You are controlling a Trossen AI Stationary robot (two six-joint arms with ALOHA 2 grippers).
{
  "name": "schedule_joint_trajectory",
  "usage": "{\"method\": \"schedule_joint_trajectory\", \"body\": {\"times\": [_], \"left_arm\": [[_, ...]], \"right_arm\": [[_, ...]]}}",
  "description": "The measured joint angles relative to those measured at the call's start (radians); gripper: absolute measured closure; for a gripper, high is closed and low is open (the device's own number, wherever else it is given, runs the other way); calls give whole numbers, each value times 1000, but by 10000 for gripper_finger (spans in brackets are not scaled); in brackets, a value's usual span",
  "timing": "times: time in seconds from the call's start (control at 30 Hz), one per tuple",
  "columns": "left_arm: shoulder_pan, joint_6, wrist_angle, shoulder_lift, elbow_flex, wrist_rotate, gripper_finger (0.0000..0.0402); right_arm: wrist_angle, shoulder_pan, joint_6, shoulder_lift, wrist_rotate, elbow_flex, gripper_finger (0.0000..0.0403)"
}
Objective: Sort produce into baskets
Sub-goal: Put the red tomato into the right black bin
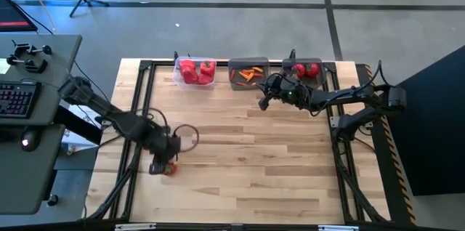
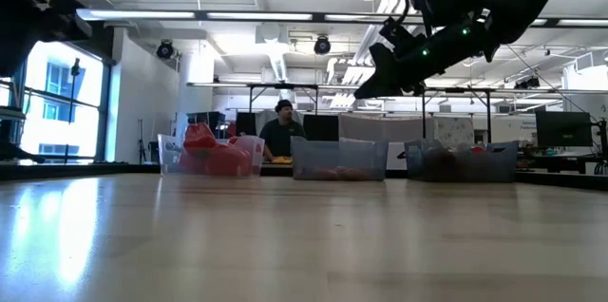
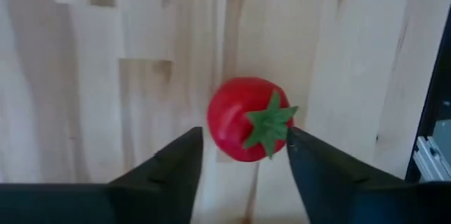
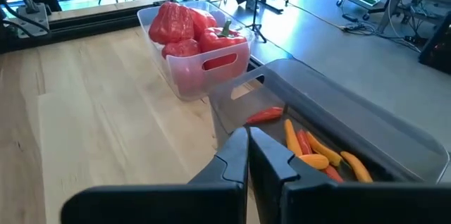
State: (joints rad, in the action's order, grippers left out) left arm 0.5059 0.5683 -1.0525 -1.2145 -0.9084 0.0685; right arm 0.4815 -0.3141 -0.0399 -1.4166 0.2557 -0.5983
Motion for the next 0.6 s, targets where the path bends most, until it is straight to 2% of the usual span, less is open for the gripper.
{"method": "schedule_joint_trajectory", "body": {"times": [0.1, 0.23, 0.6], "left_arm": [[38, 33, 9, -66, -10, 0, 178], [59, 35, 10, -145, -10, 0, 150], [115, 69, 89, -261, -10, 45, 141]], "right_arm": [[-6, 0, 0, 0, -1, 0, 401], [-12, 0, 0, 0, -1, 0, 401], [-22, 0, 15, 0, -1, 0, 401]]}}
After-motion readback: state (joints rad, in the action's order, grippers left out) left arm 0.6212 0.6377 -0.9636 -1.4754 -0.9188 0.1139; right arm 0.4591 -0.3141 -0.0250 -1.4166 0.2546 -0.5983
